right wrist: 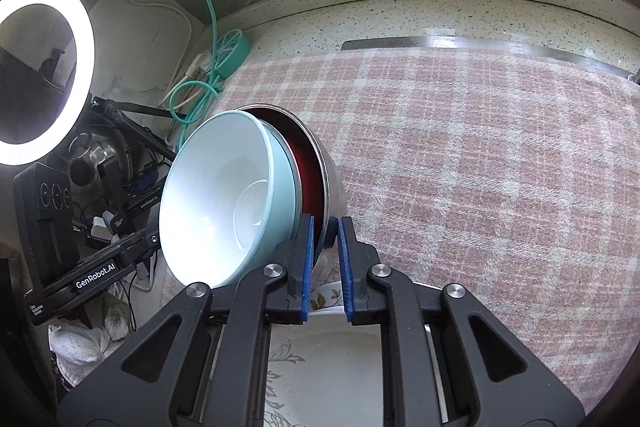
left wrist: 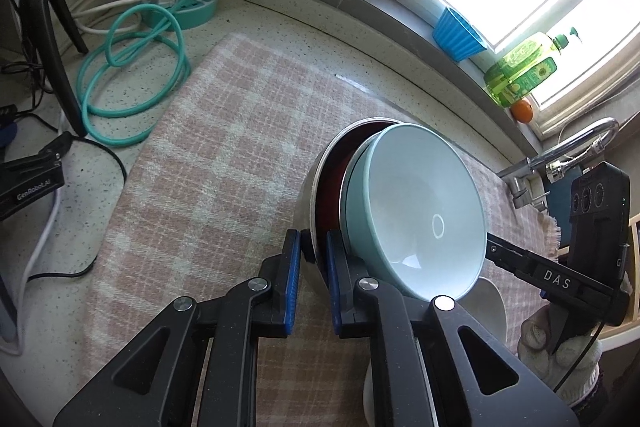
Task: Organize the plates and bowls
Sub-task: 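Carry the nested bowl stack with the left gripper onto the plate stack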
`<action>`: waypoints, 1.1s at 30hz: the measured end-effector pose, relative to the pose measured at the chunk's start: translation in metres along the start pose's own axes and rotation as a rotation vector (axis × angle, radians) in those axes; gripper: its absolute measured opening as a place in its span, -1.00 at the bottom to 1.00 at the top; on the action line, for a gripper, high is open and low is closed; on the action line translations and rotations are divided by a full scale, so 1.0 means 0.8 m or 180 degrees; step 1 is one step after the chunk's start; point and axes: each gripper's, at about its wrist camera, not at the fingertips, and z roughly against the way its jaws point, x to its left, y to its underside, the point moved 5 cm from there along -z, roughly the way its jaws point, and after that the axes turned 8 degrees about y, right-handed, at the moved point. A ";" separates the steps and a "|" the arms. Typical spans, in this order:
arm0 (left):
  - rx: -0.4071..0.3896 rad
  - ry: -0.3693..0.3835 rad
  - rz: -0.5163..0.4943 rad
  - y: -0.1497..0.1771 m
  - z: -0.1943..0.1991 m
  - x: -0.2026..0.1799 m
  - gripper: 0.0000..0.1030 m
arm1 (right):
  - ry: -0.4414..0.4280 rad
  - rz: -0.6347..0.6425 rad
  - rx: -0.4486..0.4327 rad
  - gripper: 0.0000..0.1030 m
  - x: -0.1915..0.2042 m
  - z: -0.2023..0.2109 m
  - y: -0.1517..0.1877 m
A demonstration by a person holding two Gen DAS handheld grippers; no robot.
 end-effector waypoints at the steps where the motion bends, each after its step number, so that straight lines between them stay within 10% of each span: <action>1: -0.0009 0.0001 0.0004 0.001 0.002 0.000 -0.82 | -0.0005 0.0003 -0.0003 -0.74 0.000 0.001 0.001; 33: -0.0309 0.0275 -0.0221 0.073 0.086 -0.117 -0.81 | -0.0132 0.0106 -0.0342 -0.74 -0.026 0.175 0.080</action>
